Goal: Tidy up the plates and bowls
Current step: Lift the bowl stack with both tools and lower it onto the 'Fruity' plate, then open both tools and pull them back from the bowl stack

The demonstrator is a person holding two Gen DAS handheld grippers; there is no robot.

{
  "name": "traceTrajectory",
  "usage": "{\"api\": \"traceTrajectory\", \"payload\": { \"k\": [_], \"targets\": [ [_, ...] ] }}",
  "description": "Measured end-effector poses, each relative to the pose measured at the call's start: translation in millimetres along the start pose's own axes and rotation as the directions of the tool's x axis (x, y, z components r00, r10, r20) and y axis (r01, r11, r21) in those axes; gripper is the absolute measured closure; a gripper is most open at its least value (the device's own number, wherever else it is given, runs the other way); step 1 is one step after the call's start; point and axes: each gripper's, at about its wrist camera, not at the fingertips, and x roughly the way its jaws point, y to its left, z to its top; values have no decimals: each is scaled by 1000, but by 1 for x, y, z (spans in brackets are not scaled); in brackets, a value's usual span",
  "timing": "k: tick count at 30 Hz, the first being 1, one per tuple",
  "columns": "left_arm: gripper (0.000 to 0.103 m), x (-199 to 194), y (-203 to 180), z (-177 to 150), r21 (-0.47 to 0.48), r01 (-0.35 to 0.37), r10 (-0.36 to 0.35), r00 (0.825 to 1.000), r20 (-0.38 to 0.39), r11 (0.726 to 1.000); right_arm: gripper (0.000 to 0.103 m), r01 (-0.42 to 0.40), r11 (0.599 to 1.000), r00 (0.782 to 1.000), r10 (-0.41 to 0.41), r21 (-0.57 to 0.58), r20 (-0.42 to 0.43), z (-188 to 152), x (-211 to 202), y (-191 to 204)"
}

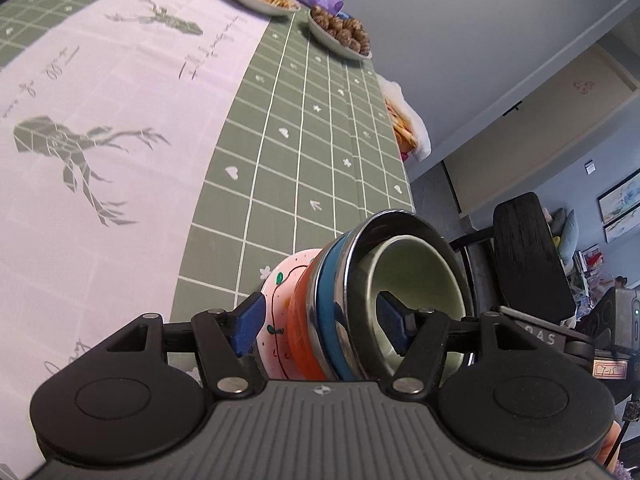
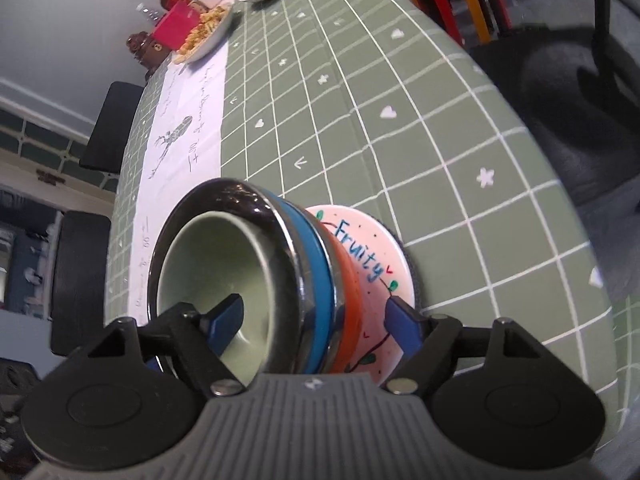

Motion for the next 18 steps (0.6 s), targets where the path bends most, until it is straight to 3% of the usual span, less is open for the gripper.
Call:
{"api": "traceTrajectory", "payload": {
  "k": [4,11,18],
  "targets": [
    [28,-21,-8,-1,76,-35,29,997,71,996,25,103,991,987,-90,-88,135,-8,-16,14],
    [28,-51,-16,-5,187,-99,65,982,178,977,24,179,960,949,-110,-218,295,-22,-36,34],
    [28,-86,-16,-12,298,-224,110,928,356,928,22,256,924,893,-113,-285,436,-35,-55,51]
  ]
}}
